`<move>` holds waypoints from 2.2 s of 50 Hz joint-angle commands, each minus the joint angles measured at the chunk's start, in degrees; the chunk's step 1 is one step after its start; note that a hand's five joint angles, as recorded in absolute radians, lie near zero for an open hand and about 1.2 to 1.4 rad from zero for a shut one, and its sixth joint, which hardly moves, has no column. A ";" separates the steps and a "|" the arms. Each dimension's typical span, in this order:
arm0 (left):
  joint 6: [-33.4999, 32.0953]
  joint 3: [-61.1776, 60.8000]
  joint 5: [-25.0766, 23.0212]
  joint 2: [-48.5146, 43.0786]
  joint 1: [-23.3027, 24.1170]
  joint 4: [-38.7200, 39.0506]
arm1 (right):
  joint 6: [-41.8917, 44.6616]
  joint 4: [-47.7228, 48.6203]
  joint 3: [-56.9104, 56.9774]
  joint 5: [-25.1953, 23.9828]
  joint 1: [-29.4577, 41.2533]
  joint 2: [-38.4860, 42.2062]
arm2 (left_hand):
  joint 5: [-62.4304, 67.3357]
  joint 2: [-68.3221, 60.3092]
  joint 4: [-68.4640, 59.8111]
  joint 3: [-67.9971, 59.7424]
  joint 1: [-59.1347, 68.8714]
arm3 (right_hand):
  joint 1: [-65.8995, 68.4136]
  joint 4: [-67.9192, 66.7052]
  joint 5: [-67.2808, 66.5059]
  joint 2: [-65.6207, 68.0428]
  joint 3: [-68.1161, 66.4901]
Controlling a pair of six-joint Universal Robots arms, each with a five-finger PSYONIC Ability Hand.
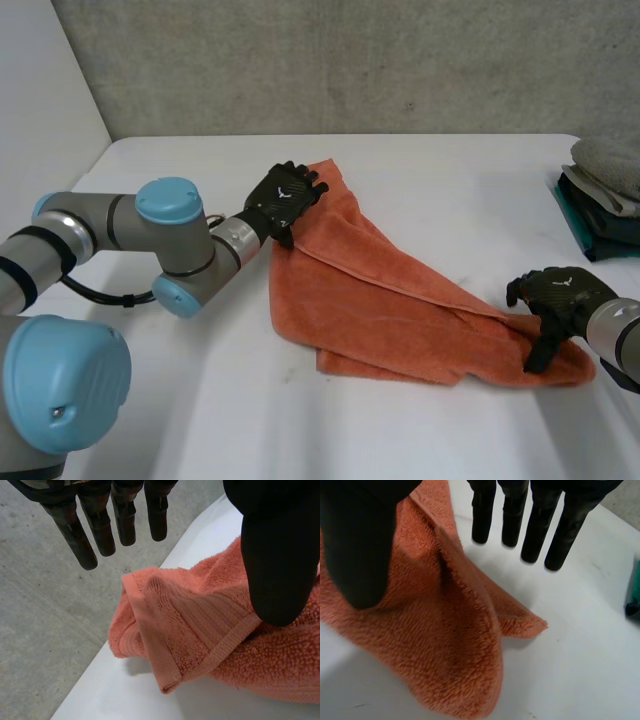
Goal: Fold the laundry.
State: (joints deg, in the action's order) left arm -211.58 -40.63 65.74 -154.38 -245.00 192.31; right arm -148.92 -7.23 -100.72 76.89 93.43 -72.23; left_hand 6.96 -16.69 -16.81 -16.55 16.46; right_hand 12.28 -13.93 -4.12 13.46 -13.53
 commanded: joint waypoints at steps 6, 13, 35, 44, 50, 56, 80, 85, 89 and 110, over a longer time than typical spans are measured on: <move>0.03 7.06 -0.44 -5.93 0.05 -3.25 | -0.05 1.78 -0.62 -0.95 -0.27 2.18 | 6.54 -6.82 -6.70 -6.95 7.04 | 67.72 -66.07 -65.88 66.54 -66.47; 0.03 8.38 -0.35 -6.63 0.05 -3.17 | -0.22 2.48 -2.11 -2.89 0.34 -4.58 | 21.98 -22.26 -22.14 -22.39 22.48 | 67.72 -66.07 -65.88 66.54 -66.47; -2.87 12.06 12.91 -4.72 0.23 11.05 | -0.58 6.08 8.86 -6.50 0.96 -8.38 | 63.04 -63.31 -63.19 -63.45 63.54 | 67.72 -66.07 -65.88 66.54 -66.47; -2.61 14.88 21.27 7.94 -2.67 23.28 | 0.30 25.04 30.30 1.24 5.87 1.82 | 63.04 -63.31 -63.19 -63.45 63.54 | 67.72 -66.07 -65.88 66.54 -66.47; -1.03 13.66 25.31 16.82 -3.82 27.68 | 2.41 45.94 35.50 6.15 9.74 3.33 | 63.04 -63.31 -63.19 -63.45 63.54 | 67.72 -66.07 -65.88 66.54 -66.47; 1.26 -1.43 26.11 25.16 -4.08 27.86 | 2.76 40.20 32.70 7.92 12.56 2.80 | 63.04 -63.31 -63.19 -63.45 63.54 | 67.72 -66.07 -65.88 66.54 -66.47; -1.20 -56.91 7.30 65.15 -0.83 28.39 | -2.23 19.27 28.98 -10.68 10.72 12.20 | 63.04 -63.31 -63.19 -63.45 63.54 | -2.28 3.93 4.12 -3.46 3.53; -1.20 -62.62 3.88 75.34 0.75 27.77 | -10.84 19.27 36.19 -17.21 10.63 17.47 | 63.04 -63.31 -63.19 -63.45 63.54 | -2.28 3.93 4.12 -3.46 3.53; -1.20 -65.88 2.73 82.45 1.63 26.90 | -16.39 19.36 40.95 -20.73 10.80 21.07 | 63.04 -63.31 -63.19 -63.45 63.54 | -2.28 3.93 4.12 -3.46 3.53; -1.29 -68.26 3.16 93.21 1.90 20.13 | -23.17 19.18 55.80 -14.97 18.80 39.72 | 63.04 -63.31 -63.19 -63.45 63.54 | 67.72 -66.07 -65.88 66.54 -66.47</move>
State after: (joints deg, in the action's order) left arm -212.86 -109.13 68.54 -60.18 -242.58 212.39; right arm -172.84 12.57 -48.63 51.03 112.24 -34.53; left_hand 56.29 -68.73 -68.89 -68.43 65.00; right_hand 37.98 -40.43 -29.28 42.11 -41.47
